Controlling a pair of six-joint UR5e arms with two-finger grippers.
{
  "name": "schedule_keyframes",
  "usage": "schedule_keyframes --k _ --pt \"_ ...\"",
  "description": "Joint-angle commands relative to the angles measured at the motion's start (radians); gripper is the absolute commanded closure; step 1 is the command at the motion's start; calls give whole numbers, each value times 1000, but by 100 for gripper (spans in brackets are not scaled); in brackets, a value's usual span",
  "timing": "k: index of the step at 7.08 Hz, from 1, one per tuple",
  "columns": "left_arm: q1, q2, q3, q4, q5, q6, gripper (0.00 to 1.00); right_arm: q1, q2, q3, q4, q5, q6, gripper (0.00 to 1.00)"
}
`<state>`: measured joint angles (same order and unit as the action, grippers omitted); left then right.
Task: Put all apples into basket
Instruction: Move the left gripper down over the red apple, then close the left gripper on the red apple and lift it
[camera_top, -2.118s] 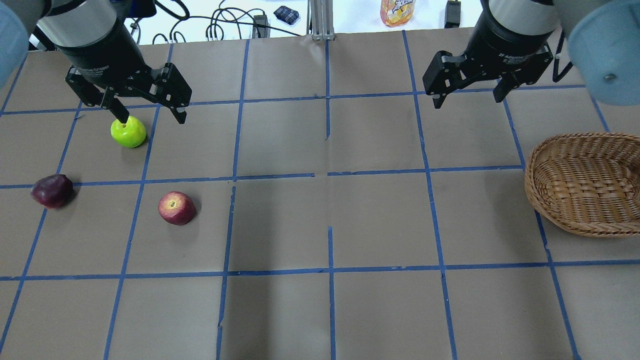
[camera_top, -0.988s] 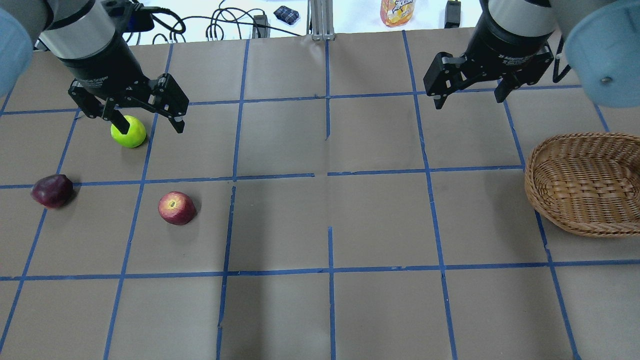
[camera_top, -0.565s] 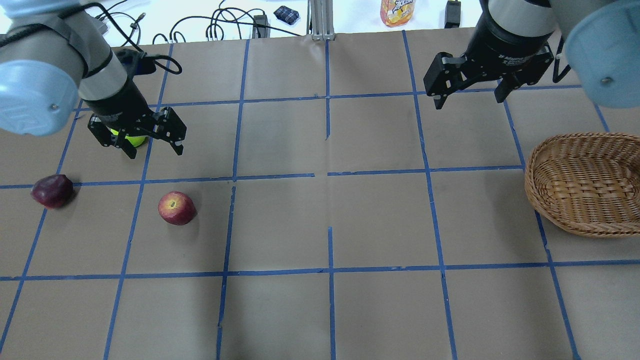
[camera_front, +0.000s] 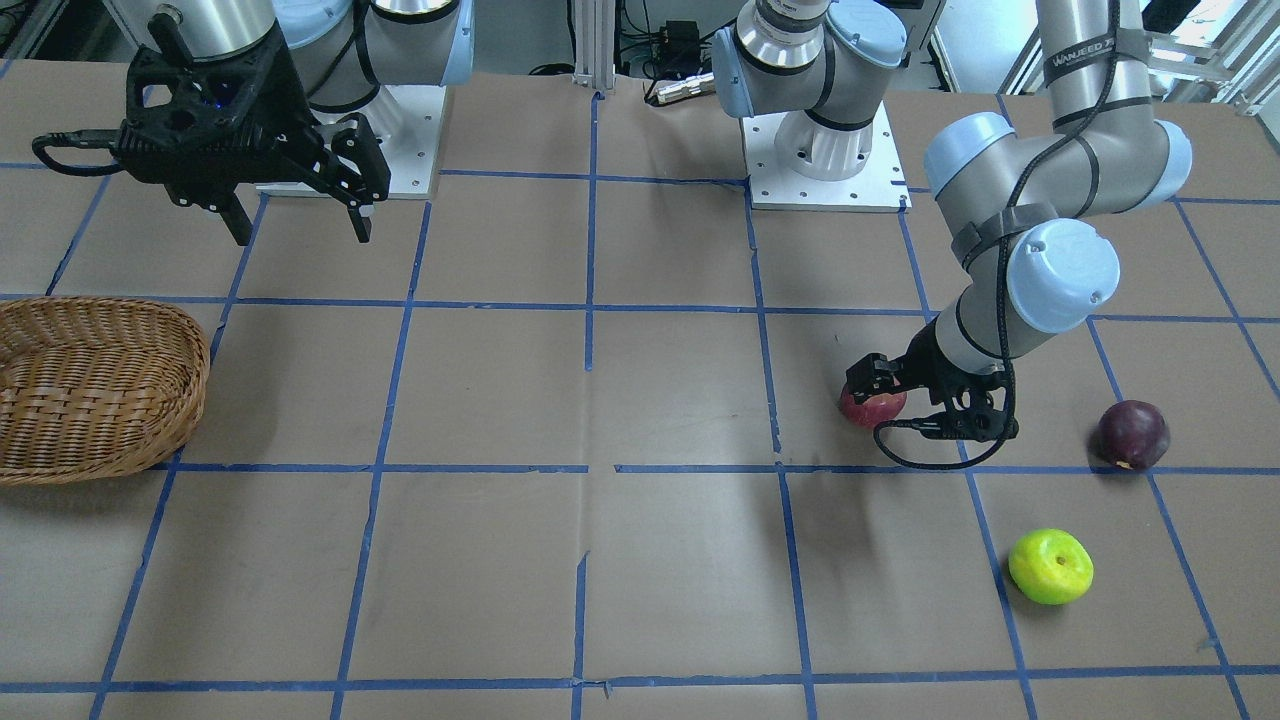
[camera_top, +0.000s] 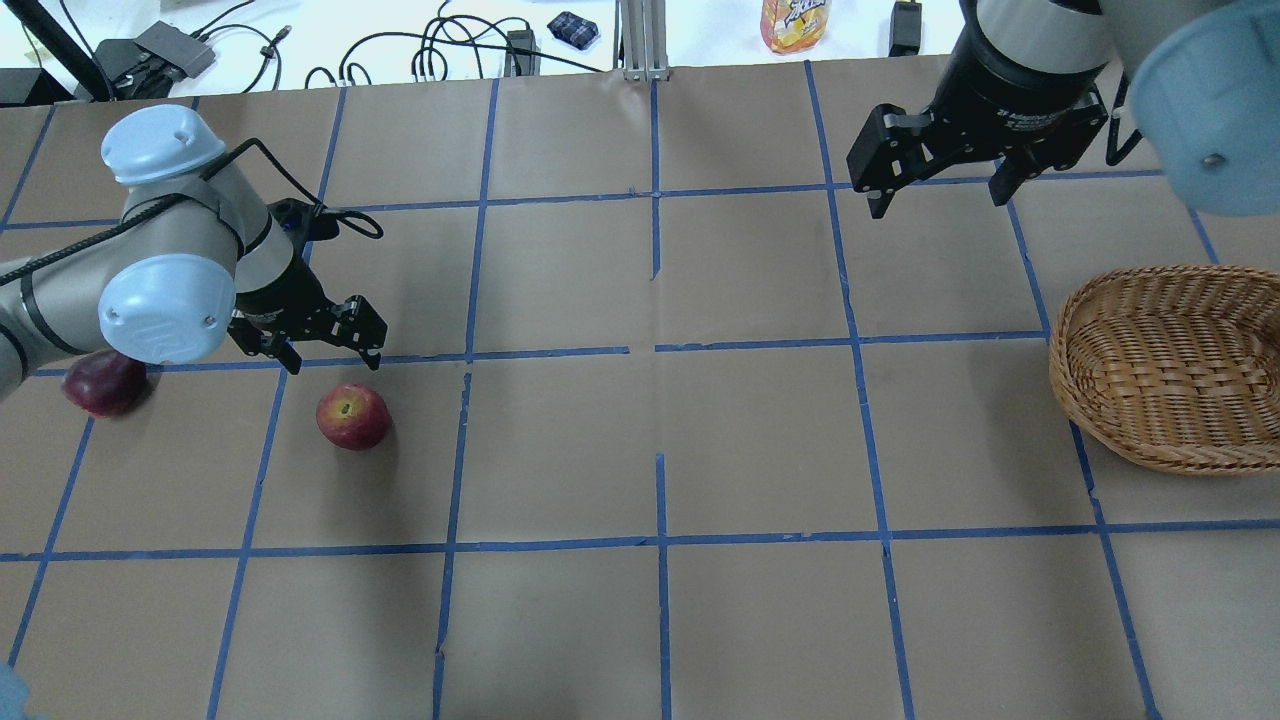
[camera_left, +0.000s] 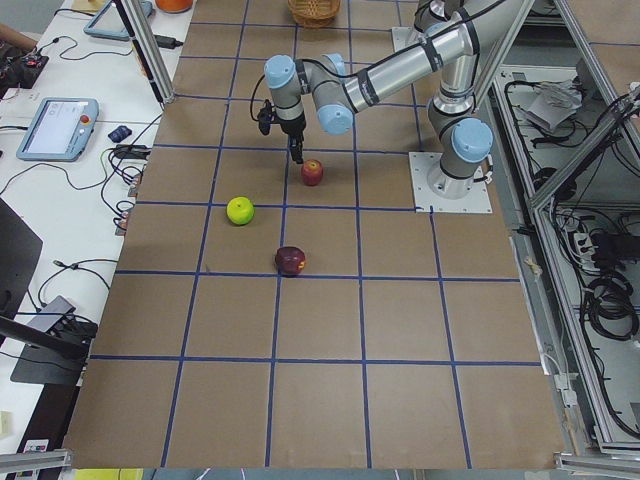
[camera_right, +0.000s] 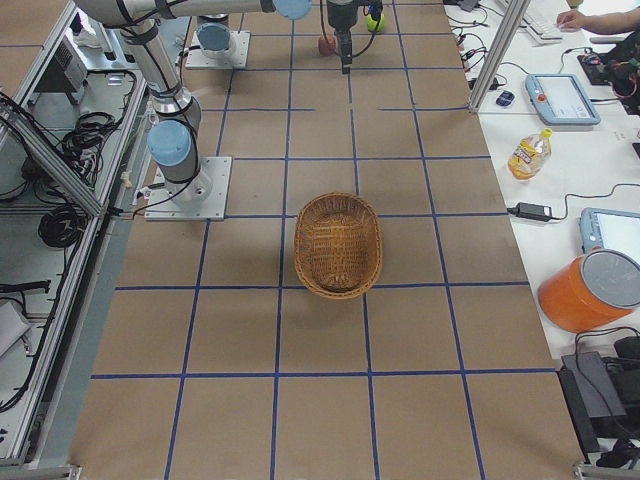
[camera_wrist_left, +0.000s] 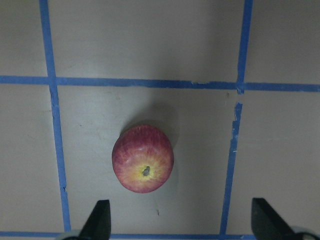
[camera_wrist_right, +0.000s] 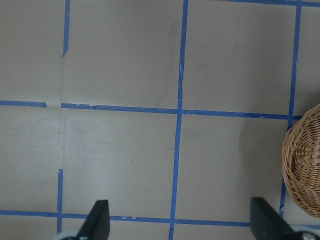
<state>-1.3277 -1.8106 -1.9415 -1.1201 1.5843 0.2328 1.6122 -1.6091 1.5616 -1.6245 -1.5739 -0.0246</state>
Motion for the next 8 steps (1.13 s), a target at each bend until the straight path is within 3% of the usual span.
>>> schedule_keyframes --k 1,3,4,5,7,8 --pt "33 -50 -86 112 0 0 0 0 0 0 0 0 0 0" --pt "32 -82 -103 121 -4 -13 2 0 0 0 0 0 0 0" --pt "32 -78 -90 106 5 -6 55 0 0 0 0 2 0 0" --pt "32 -63 -87 99 3 0 100 0 0 0 0 2 0 0" --pt "-87 -35 28 -94 -13 -80 100 0 0 0 0 0 0 0" --pt "-248 -48 82 -108 -27 -212 100 0 0 0 0 2 0 0"
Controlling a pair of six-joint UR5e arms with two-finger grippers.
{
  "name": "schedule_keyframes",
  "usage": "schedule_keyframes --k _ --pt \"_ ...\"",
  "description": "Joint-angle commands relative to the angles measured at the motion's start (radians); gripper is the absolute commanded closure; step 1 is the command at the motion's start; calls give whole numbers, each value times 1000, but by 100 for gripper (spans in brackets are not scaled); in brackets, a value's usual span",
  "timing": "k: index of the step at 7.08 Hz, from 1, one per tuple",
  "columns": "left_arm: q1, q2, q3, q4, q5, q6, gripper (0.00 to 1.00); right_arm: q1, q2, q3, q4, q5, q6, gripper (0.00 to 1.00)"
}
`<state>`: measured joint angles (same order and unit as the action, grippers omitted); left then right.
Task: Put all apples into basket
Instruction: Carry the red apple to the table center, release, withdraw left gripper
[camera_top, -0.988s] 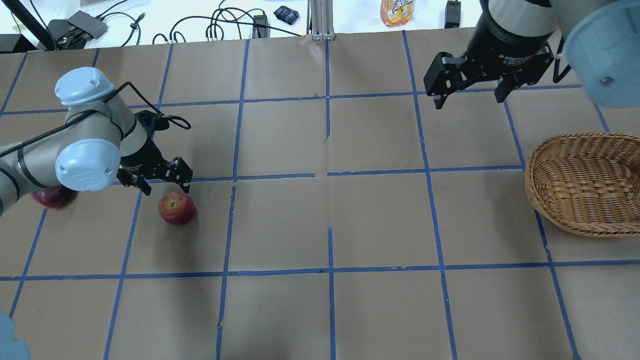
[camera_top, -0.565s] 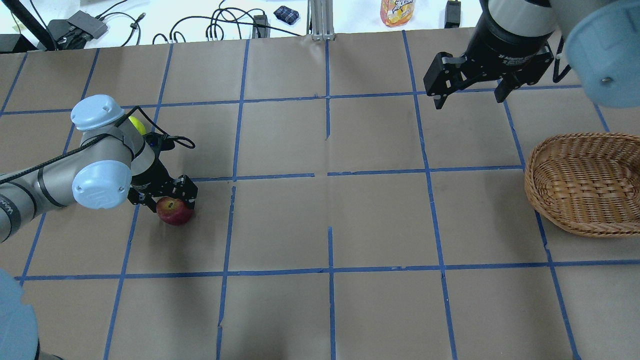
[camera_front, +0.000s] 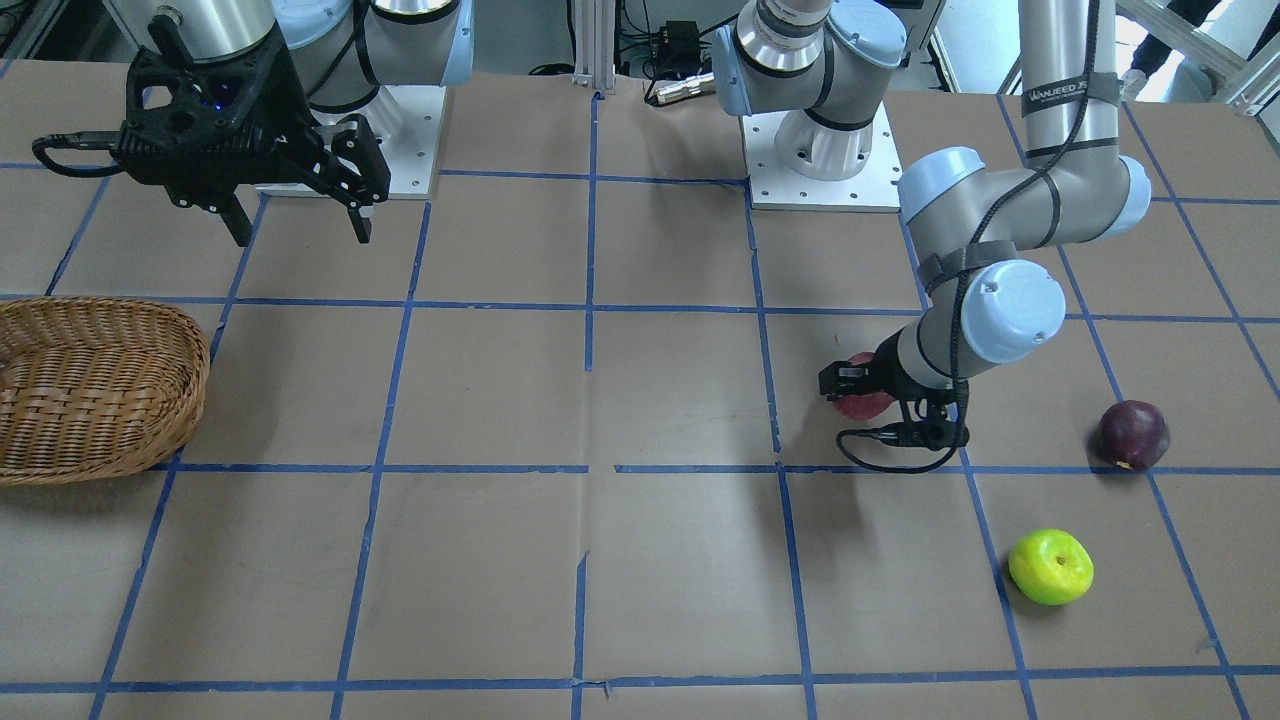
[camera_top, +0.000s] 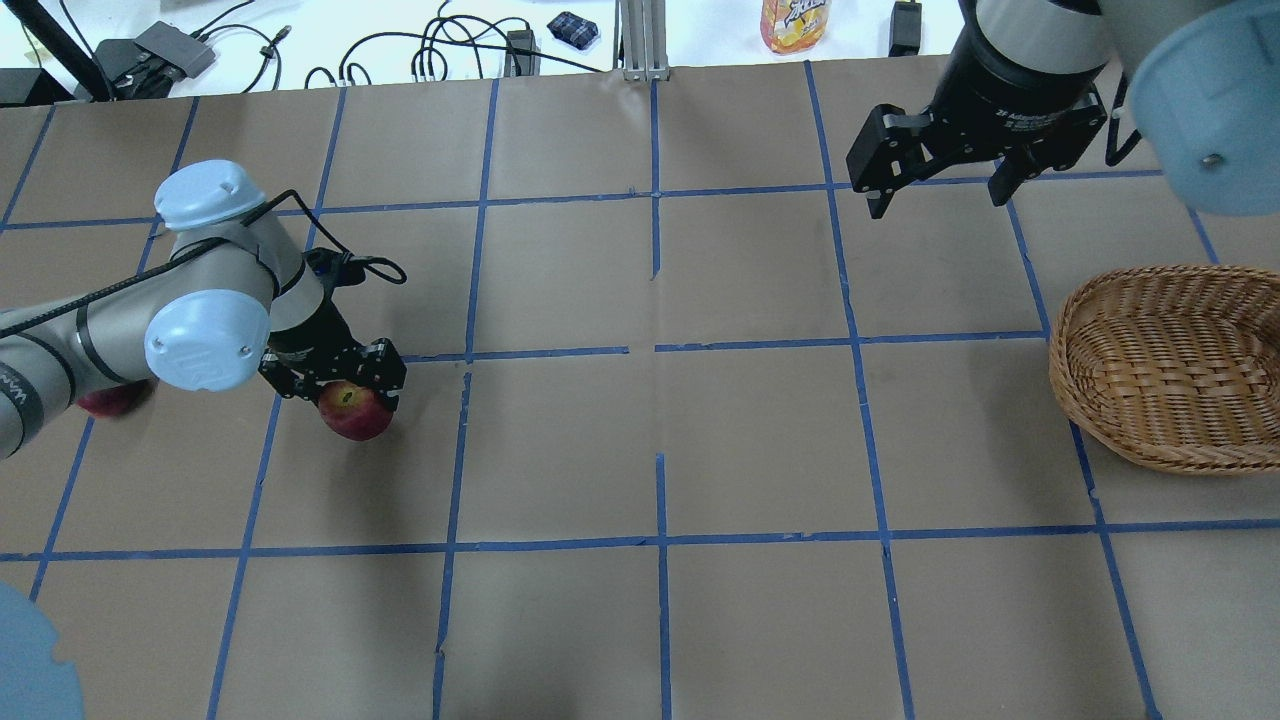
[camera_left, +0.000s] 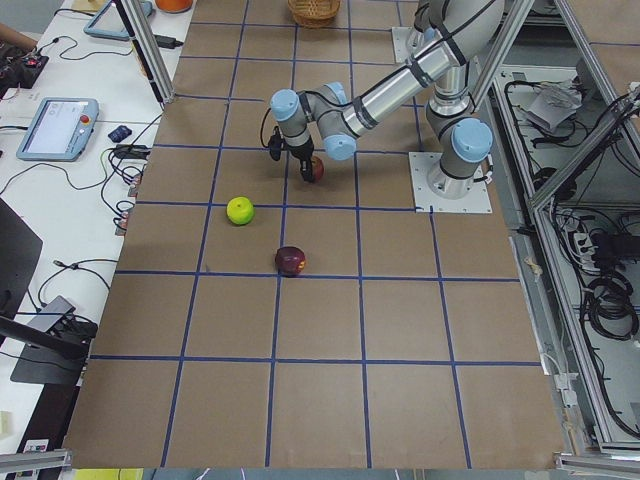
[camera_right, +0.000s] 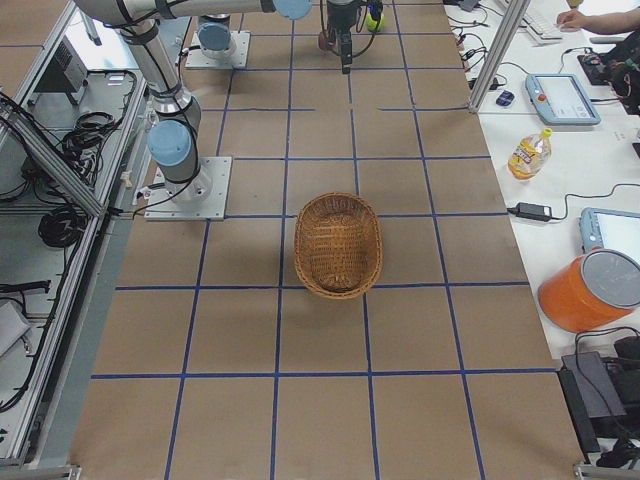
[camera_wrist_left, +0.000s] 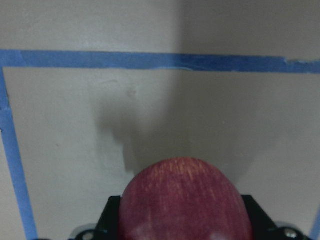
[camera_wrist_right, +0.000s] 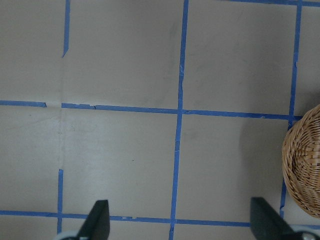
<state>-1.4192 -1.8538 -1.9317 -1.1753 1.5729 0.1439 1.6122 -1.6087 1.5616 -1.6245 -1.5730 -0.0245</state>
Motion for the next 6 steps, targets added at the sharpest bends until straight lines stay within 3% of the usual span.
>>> schedule_keyframes --k 1,3,4,6 --pt "-290 -34 100 10 -17 -206 100 0 0 0 0 1 0 0" --pt "-385 -106 109 184 -266 -408 100 0 0 0 0 1 0 0" --pt "-424 -143 109 289 -296 -479 100 0 1 0 0 -1 0 0" --pt "-466 -198 118 351 -284 -526 100 0 1 0 0 -1 0 0"
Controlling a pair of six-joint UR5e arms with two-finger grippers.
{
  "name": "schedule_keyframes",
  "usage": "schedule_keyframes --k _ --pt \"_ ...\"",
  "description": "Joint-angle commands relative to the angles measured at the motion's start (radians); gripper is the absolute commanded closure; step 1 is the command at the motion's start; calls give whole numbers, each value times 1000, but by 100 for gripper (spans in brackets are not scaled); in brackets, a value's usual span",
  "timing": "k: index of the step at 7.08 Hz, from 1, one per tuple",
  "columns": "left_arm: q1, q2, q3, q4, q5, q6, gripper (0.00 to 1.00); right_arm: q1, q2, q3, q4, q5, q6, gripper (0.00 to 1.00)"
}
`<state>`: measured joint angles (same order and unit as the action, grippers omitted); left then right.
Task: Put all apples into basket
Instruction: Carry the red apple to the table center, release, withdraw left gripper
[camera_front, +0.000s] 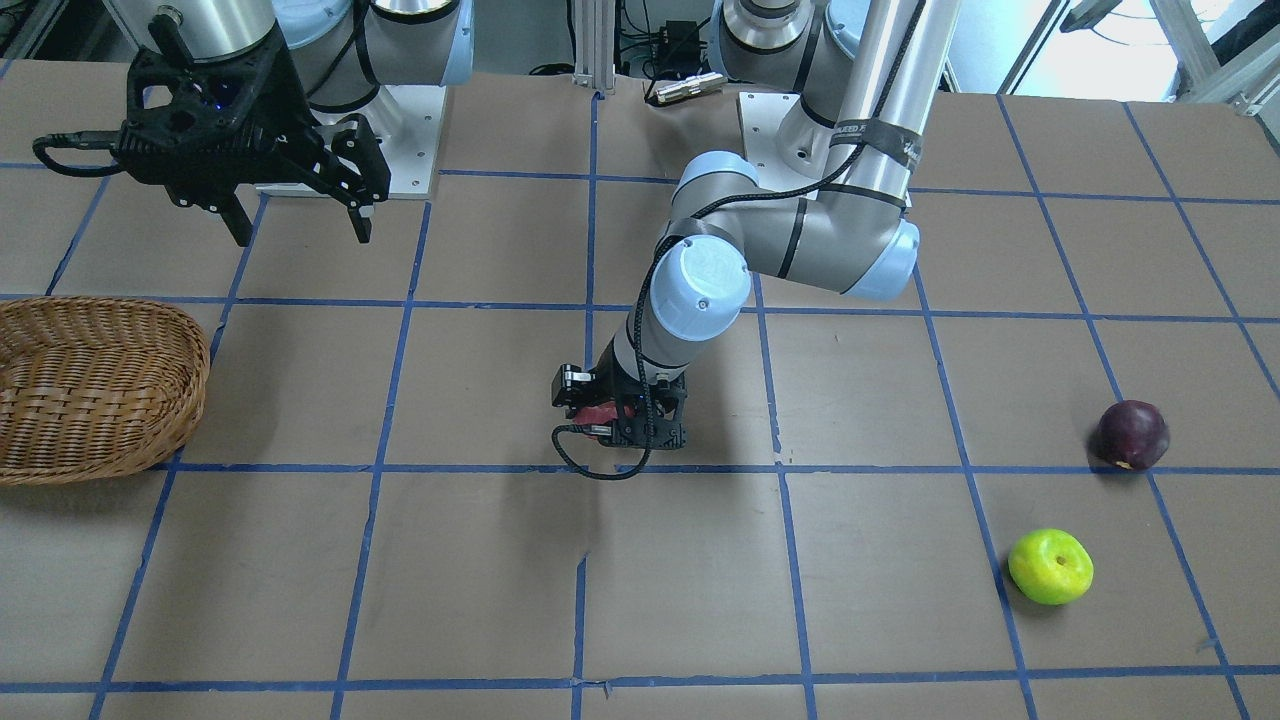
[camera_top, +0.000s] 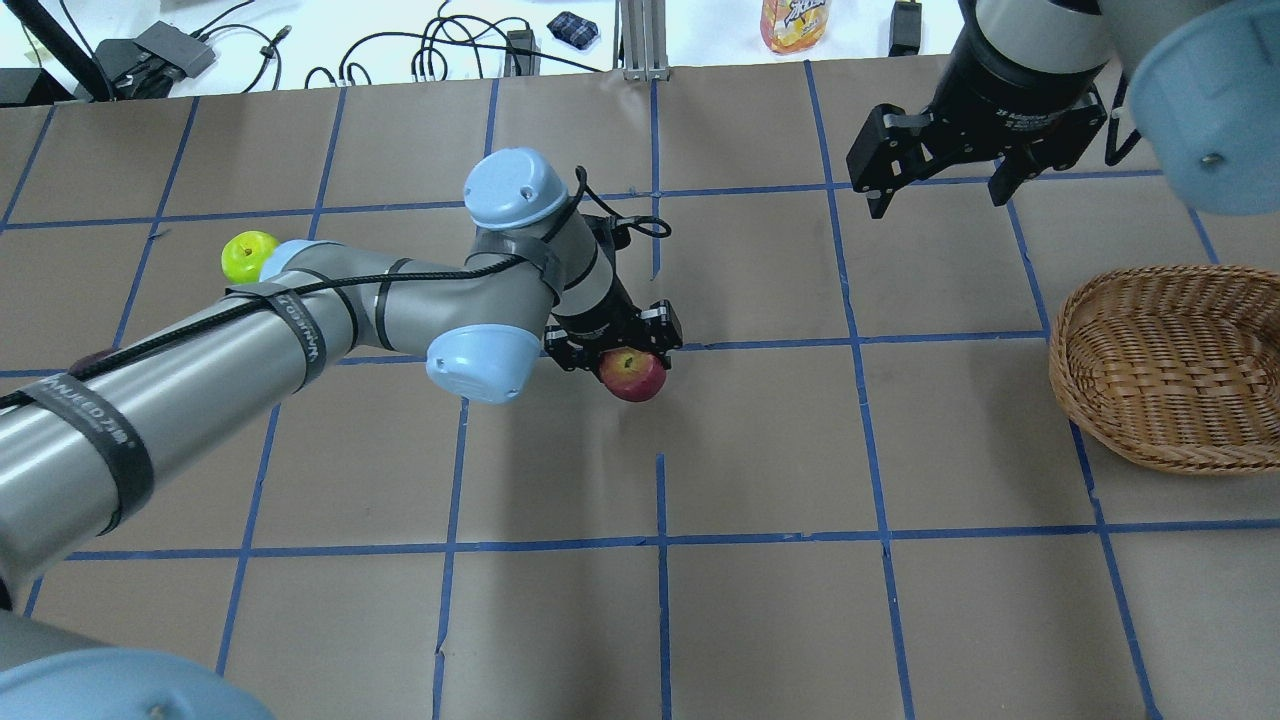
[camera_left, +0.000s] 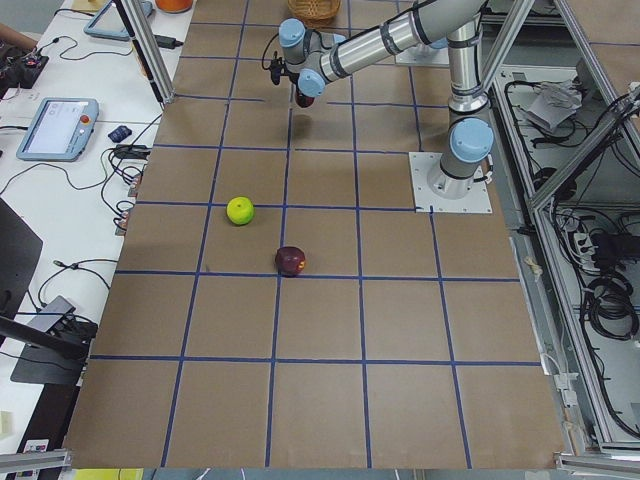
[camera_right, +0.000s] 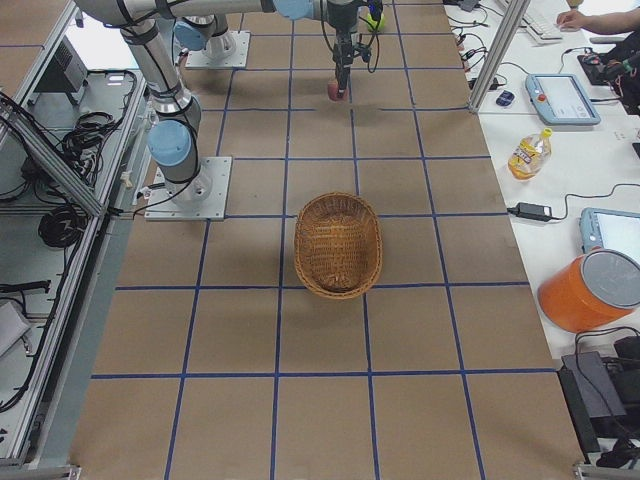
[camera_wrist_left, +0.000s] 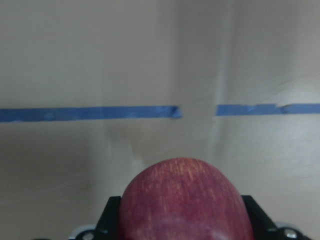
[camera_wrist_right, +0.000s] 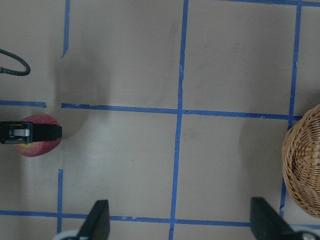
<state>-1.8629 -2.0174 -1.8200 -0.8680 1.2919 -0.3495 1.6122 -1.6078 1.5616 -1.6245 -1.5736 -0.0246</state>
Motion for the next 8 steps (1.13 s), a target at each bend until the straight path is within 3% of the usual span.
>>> schedule_keyframes --k 1,2,3,4,6,7,8 --pt "-22 -52 14 64 0 -37 1 0 -1 0 0 0 0 0" --pt "-21 -46 11 136 10 -23 0 0 0 0 0 0 0 0" --pt "-18 -25 21 130 27 -22 0 0 -1 0 0 0 0 0" --pt "25 3 27 82 68 16 0 2 0 2 2 0 3 0" --pt "219 116 31 -136 96 247 0 21 41 32 -14 27 67 0" --pt "316 168 21 -199 260 420 0 69 101 52 -93 67 212 0" --pt "424 199 19 -216 356 658 0 154 186 76 -203 49 271 0"
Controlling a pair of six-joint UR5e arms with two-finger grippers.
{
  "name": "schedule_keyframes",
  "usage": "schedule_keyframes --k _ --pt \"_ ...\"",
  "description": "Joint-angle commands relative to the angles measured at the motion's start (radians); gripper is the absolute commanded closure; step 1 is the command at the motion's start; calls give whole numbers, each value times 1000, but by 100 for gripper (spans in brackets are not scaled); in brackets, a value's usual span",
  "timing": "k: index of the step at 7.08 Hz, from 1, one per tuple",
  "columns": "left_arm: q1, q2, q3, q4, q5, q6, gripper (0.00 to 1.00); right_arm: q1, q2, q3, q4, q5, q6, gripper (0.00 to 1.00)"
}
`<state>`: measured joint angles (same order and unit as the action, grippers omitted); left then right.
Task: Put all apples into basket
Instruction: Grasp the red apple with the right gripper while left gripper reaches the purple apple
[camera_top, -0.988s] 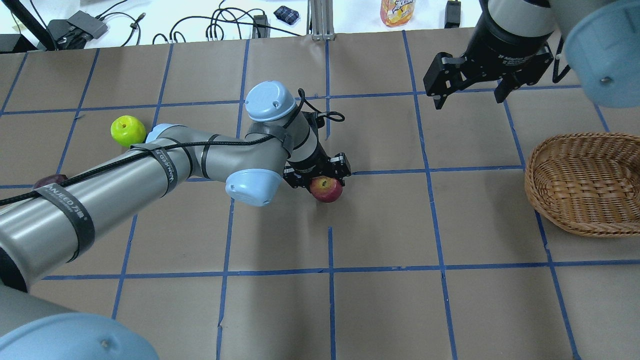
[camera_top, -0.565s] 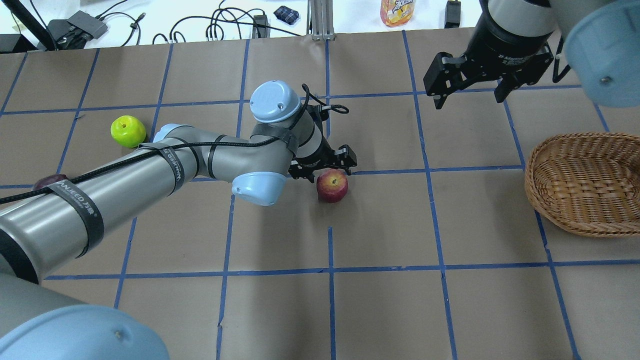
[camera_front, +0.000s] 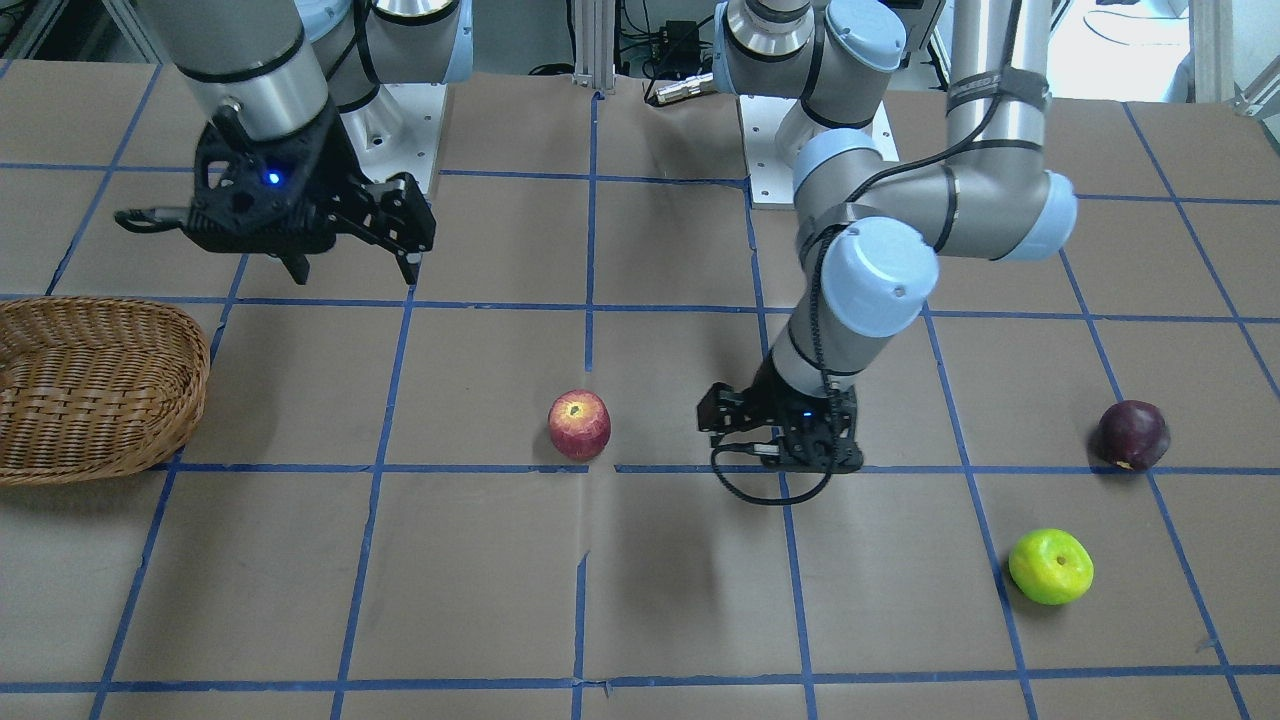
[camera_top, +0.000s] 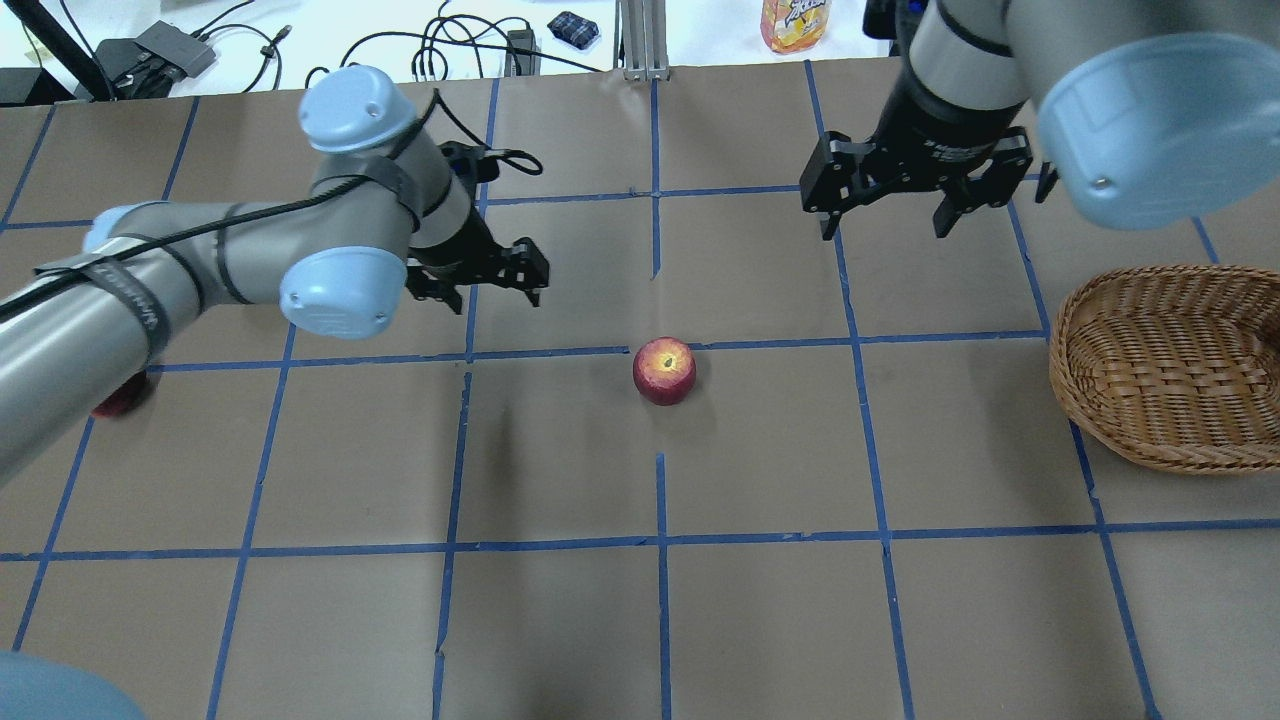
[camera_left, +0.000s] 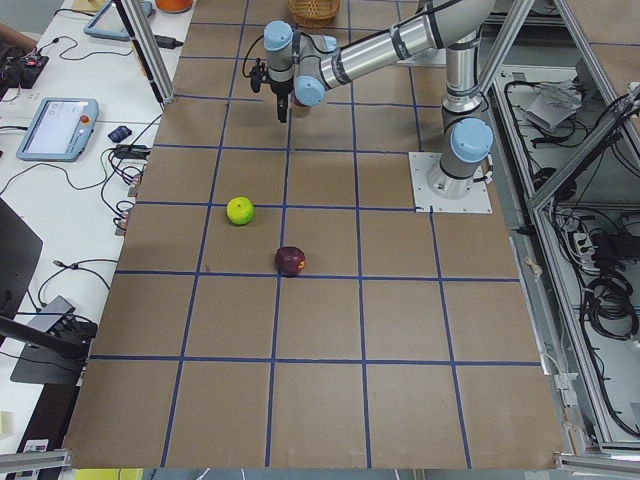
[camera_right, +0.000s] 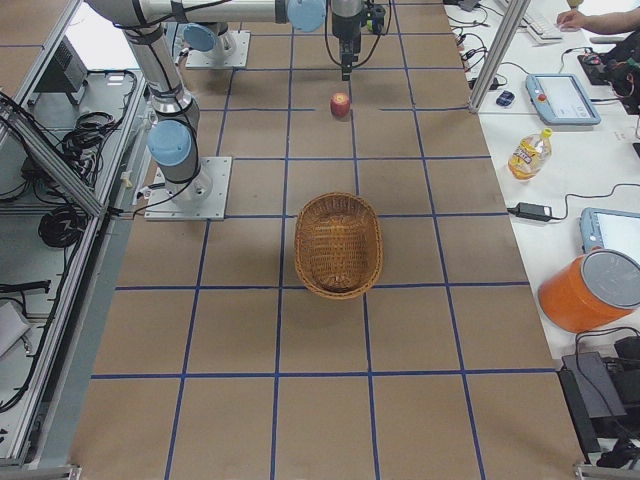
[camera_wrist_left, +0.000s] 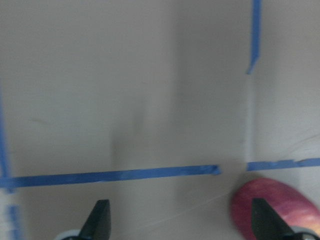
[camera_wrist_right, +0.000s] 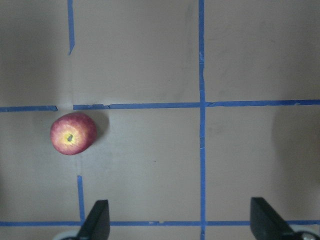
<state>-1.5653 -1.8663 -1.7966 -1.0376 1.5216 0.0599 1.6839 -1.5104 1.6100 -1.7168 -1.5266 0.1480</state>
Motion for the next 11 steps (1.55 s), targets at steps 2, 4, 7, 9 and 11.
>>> schedule_keyframes --k 2,4,7,9,11 --pt "339 46 17 -64 129 538 0 201 221 98 -325 -3 291 0" --pt "506 -17 95 -33 130 827 0 279 313 189 -549 -79 337 0" --pt "544 -129 190 -33 140 900 0 292 398 206 -639 -69 348 0" --pt "634 -160 186 -49 137 926 0 292 400 205 -641 -70 341 40" --pt "662 -204 177 -45 140 940 0 287 385 188 -638 -69 294 82"
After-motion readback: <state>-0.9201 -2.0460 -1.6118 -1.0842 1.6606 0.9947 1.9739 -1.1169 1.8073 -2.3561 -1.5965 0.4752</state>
